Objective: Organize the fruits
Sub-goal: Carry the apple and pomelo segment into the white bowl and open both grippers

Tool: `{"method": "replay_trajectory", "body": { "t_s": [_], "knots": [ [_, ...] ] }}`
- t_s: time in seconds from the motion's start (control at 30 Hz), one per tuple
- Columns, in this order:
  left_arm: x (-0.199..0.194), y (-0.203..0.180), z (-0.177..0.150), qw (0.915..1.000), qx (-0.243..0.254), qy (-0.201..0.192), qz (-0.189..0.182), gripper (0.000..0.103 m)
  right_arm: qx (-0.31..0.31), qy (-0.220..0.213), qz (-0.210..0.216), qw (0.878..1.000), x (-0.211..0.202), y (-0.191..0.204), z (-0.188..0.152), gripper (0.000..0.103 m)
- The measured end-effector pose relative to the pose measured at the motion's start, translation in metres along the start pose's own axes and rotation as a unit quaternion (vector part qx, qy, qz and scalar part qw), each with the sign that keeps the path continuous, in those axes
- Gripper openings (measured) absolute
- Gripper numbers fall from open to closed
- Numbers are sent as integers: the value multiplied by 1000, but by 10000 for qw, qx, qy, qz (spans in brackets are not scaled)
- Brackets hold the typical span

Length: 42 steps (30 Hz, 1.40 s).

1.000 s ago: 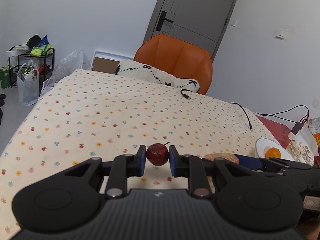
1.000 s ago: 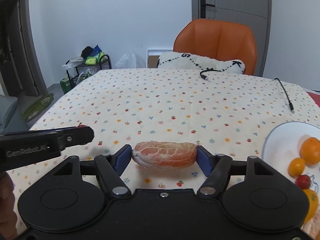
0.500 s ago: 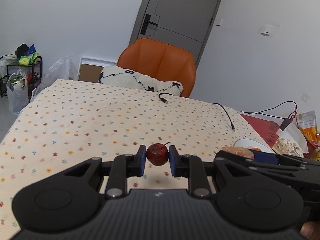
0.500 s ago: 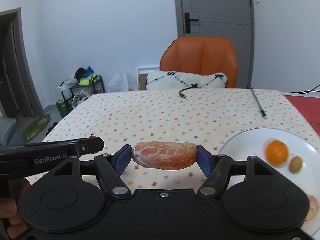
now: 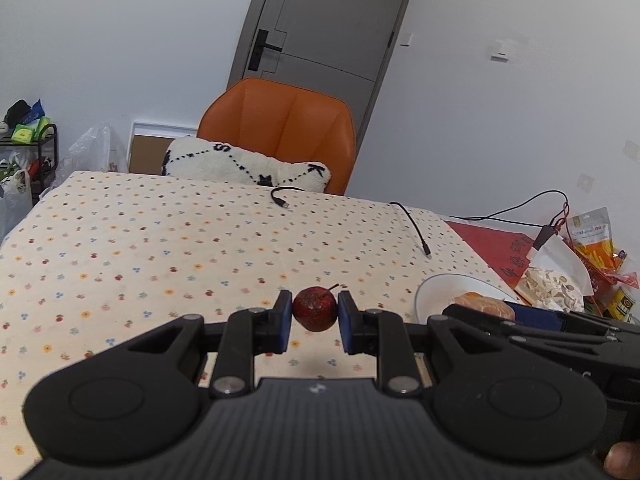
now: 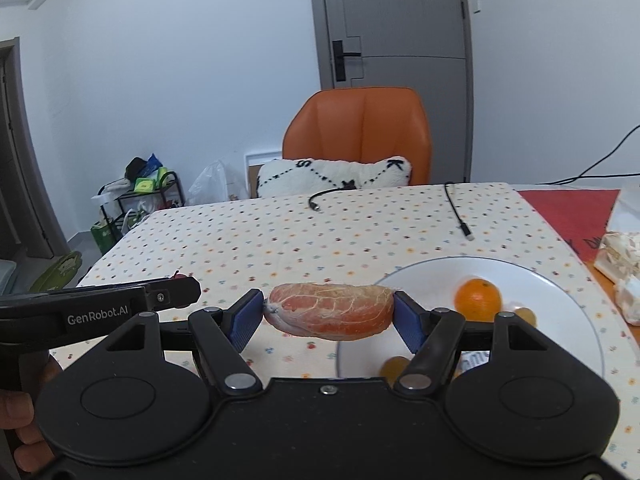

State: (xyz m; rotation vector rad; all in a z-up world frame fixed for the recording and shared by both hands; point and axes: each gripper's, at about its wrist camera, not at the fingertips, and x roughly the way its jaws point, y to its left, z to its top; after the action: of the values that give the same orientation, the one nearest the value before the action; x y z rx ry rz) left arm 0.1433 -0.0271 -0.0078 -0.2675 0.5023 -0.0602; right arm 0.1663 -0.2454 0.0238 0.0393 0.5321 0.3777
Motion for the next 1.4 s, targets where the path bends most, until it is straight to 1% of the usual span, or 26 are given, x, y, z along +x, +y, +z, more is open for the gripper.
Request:
{"method": "replay_trajectory", "body": {
  "t_s": [0.47,1.03,1.17,1.4],
  "knots": [
    [16,-37,-7,9992,202,142,-320,22,201,-15,-382,9991,-12,-38,-6,67],
    [41,-73,-14,9974,370,311,-540,22,670,-165,-835,9941,-30,-97,-6,67],
    [48,-79,-17,9968,405,362,-583,22,765,-164,-903,9928,-31,-108,-6,67],
    [60,-91,-18,9955,499,451,-668,23,854,-102,-939,9919,-26,-116,-9,67]
  ]
}}
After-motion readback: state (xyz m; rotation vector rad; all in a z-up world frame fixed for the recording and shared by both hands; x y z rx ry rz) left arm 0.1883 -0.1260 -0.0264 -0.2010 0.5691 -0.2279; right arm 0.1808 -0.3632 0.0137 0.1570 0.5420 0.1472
